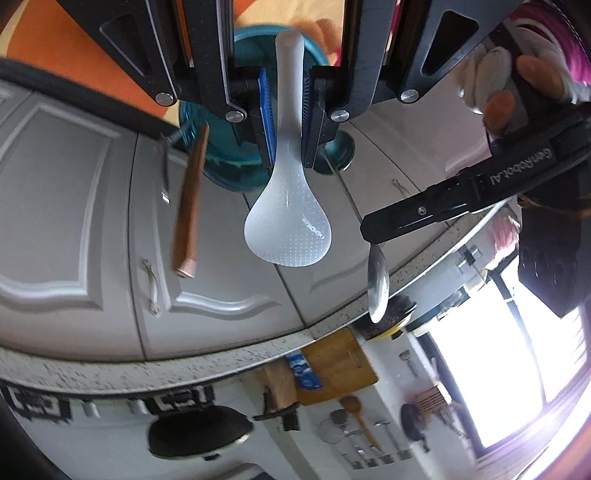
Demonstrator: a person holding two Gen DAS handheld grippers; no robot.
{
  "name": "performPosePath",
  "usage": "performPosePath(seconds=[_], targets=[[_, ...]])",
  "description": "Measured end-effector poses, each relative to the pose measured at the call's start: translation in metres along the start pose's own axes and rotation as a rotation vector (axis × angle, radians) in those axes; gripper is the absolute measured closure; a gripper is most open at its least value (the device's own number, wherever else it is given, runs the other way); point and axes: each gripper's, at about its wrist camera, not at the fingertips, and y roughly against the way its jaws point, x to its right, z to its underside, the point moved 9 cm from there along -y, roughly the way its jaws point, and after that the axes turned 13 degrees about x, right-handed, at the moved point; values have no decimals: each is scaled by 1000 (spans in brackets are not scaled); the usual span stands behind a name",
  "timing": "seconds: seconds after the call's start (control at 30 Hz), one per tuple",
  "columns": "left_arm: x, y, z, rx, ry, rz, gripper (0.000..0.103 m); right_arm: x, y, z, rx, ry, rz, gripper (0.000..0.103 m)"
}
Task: Organize utensils
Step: 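Carry both spoons over the rose-print cup and lower them in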
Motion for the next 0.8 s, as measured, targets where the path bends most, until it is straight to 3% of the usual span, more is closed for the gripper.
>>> performPosePath(seconds=[0.33, 0.8], targets=[[-1, 0, 2, 23, -1, -14, 101, 11, -19, 4, 71, 87, -42, 90], [2, -17, 19, -5, -3, -25, 101, 27, -22, 21, 72, 191, 4, 90]])
